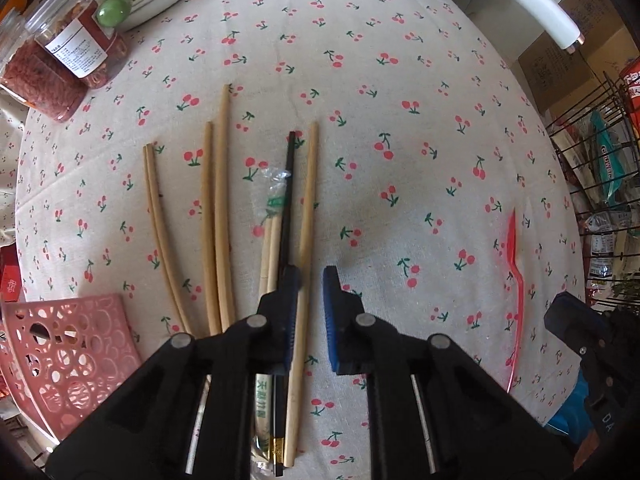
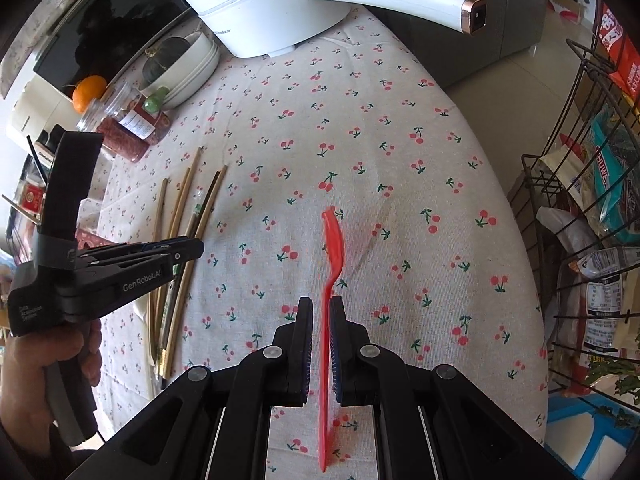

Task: Organize utensils
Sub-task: 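Grasp another wooden chopstick with the left tool while the right tool lifts the red spoon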

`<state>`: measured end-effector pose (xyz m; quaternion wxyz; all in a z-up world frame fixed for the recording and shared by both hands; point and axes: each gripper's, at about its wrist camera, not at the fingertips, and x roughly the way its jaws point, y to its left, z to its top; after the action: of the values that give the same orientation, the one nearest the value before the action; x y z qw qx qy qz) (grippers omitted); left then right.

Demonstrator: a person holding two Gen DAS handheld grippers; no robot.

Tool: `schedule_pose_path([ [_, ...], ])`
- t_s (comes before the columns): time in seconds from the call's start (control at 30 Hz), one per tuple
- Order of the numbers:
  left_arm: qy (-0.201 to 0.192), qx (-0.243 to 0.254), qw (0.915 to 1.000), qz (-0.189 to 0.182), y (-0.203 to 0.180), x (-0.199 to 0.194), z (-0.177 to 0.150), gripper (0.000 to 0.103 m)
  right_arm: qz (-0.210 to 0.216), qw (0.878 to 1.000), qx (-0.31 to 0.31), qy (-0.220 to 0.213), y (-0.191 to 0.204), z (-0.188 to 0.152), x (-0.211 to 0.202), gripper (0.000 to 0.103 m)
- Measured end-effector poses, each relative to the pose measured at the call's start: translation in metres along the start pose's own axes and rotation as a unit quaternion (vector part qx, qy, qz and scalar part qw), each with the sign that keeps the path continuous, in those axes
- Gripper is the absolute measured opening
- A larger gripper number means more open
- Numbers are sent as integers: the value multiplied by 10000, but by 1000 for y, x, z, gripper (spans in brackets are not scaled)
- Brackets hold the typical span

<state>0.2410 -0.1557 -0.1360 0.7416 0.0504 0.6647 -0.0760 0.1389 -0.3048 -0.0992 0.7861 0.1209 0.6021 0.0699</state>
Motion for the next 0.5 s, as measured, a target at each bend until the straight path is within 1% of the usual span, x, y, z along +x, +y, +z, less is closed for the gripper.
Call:
schedule_pose_path([
  [0.2, 177, 11, 9998, 8, -1, 18, 8, 14, -54, 10000, 44, 8, -4, 0, 0, 8],
  [0.23, 172, 7, 9999, -17, 1, 19, 9, 13, -57, 10000, 53, 6, -4, 0, 1, 8],
  [0.27, 142, 14, 9999, -31, 2, 20, 8, 8, -59, 10000, 54, -4, -5, 0, 0, 8],
  [0.43, -310, 76, 9994, -158, 7, 15, -9, 8, -17, 10000, 11, -97, -4, 2, -2, 8],
  [0.5, -473, 129, 9986, -208, 6, 10, -18, 8, -116, 9998, 46, -129, -6, 4, -1, 9],
])
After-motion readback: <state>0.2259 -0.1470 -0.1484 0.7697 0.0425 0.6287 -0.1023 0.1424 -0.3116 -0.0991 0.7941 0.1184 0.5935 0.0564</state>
